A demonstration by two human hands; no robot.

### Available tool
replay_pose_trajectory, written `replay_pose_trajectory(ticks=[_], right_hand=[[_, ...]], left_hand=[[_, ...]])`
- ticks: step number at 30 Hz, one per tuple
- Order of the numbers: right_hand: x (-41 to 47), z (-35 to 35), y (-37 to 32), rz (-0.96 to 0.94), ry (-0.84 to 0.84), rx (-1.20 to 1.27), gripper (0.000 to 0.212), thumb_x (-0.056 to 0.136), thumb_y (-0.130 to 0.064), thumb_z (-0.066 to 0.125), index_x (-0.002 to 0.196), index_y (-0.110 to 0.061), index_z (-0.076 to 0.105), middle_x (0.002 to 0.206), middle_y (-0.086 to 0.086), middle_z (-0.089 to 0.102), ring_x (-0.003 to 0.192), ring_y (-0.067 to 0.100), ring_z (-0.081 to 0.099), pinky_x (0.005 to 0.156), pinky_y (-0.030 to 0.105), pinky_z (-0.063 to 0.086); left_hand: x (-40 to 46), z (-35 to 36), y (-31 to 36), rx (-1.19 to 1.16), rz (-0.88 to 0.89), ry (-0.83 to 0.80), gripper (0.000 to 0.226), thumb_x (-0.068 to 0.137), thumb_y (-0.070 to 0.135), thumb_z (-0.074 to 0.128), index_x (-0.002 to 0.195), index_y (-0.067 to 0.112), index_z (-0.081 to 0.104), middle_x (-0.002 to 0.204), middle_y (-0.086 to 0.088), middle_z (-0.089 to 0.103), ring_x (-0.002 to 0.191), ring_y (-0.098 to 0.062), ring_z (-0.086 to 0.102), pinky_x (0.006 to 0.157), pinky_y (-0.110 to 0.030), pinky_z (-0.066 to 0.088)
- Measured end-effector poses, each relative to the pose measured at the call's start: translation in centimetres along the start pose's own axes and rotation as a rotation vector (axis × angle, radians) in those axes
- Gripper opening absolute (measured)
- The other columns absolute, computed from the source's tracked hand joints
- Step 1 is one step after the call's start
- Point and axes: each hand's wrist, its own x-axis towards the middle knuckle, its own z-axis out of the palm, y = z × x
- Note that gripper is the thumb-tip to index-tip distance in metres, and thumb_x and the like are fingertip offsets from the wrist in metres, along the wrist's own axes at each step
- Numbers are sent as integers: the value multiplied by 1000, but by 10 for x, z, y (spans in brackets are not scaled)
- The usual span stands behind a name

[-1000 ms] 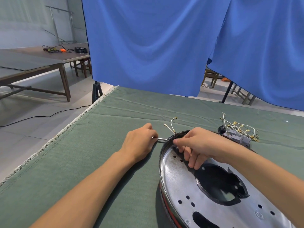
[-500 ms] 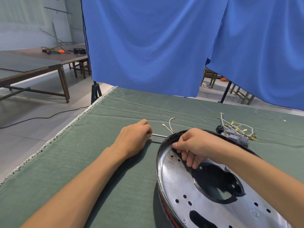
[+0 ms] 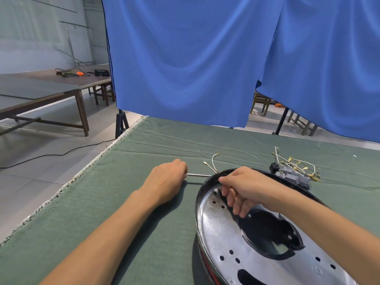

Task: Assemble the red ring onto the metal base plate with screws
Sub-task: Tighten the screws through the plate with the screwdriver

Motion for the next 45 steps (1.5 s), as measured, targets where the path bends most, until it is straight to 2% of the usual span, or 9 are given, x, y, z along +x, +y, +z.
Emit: replay_pose_trajectory(ticks=[8,13,17,20,23,29,35,40,45], right_hand=[[1,-17,4,-236,319,-24,37,95,-21,50,61,-9,55,39,0,50,30,15,40,32,15,29],[4,-24,4,-313,411,-14,39,93,-20,53,56,-11,55,36,-3,48,28,10,37,33,14,30],[11,-35,-2,-281,525,-24,44,87,-44,60,68,-5,60,40,-4,51,28,8,39,44,22,34],[14,-50,-14,-166,534,14,56,79,-65,57,84,-9,59,60,-3,61,28,7,44,43,23,34],[12,-67,-30,-221,501,370,52,76,-62,64,103,-18,57,92,0,67,35,10,50,39,21,38],[-9,-72,-58,-573,547,682,30,81,-40,70,82,-14,55,66,3,70,33,16,49,35,17,34],[-41,-68,-83,-795,885,329,29,78,-15,59,72,11,48,65,27,62,37,8,55,37,17,36],[-61,-60,-89,-795,917,150,23,73,-15,57,70,4,45,66,25,62,48,13,62,49,30,47],[-61,-51,-85,-791,897,140,24,73,-13,59,65,-2,39,61,23,59,48,17,62,43,29,45]], left_hand=[[4,14,12,44,-59,-20,16,100,20,36,108,11,47,113,-12,56,99,-37,56,79,-44,42],[5,11,1,-175,-210,104,19,101,26,38,102,12,51,108,-11,60,98,-38,54,75,-40,36],[5,0,5,-407,-231,295,14,99,19,46,95,10,56,90,-5,60,87,-32,55,75,-37,37],[5,-14,16,-591,-182,393,12,97,14,50,90,10,59,72,10,52,71,-17,50,65,-26,29],[5,-30,32,-695,-89,416,13,96,12,52,85,14,59,66,13,51,63,-3,47,60,-19,32],[0,-55,54,-872,25,350,9,91,10,61,86,17,63,74,9,57,58,-2,44,60,-18,36],[-13,-62,71,-776,-163,145,21,83,20,67,101,27,61,89,11,58,62,4,47,68,-22,39],[-29,-63,75,-982,-264,6,19,85,4,60,97,14,71,87,-7,72,78,-16,63,77,-27,52],[-33,-54,80,-1015,-269,41,38,81,-11,47,97,10,75,92,-11,73,90,-22,69,86,-39,55]])
